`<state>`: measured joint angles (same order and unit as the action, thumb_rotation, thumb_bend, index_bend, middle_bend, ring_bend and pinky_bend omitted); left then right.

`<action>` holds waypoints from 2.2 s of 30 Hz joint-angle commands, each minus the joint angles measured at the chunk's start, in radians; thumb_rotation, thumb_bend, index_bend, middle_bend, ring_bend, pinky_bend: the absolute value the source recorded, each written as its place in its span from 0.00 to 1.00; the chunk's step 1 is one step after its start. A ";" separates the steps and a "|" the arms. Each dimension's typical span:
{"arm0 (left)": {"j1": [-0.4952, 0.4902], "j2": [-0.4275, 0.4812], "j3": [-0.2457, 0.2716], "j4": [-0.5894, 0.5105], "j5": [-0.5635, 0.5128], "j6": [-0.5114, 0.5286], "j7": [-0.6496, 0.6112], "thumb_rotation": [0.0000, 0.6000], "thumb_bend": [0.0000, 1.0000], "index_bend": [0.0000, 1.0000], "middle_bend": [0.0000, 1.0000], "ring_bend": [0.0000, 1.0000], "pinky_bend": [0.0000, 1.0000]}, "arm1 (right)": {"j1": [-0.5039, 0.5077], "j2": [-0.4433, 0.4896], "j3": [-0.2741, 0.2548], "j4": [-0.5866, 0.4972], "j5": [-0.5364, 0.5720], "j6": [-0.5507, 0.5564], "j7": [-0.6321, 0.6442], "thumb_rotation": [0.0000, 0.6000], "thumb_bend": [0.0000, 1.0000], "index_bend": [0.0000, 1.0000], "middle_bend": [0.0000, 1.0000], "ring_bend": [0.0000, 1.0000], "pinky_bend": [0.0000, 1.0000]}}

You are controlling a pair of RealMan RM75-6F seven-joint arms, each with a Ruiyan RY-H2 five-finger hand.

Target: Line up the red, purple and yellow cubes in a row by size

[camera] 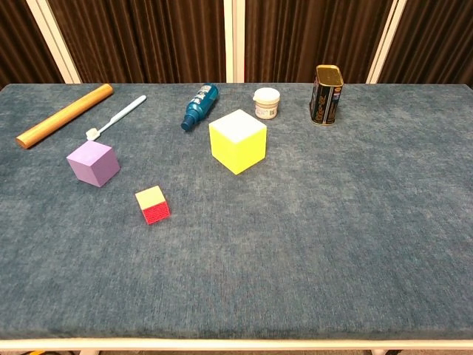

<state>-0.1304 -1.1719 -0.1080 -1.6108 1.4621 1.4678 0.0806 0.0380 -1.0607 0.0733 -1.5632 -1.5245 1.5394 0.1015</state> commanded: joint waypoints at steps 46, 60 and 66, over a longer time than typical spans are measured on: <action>-0.994 -0.625 -0.052 0.736 0.090 -0.789 -0.095 1.00 0.16 0.24 0.20 0.19 0.20 | 0.046 0.071 0.013 -0.114 0.016 -0.053 -0.085 1.00 0.13 0.05 0.10 0.01 0.13; -1.052 -0.706 0.018 0.900 0.121 -0.804 -0.204 1.00 0.21 0.28 0.24 0.19 0.20 | 0.040 0.074 0.016 -0.107 0.036 -0.053 -0.071 1.00 0.13 0.05 0.10 0.01 0.13; -1.054 -0.704 0.075 0.950 0.188 -0.714 -0.307 1.00 0.25 0.42 0.37 0.22 0.20 | 0.039 0.074 0.018 -0.106 0.042 -0.052 -0.069 1.00 0.13 0.05 0.10 0.01 0.13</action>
<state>-1.1834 -1.8784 -0.0598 -0.6795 1.6192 0.7155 -0.1917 0.0770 -0.9870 0.0908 -1.6693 -1.4824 1.4874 0.0328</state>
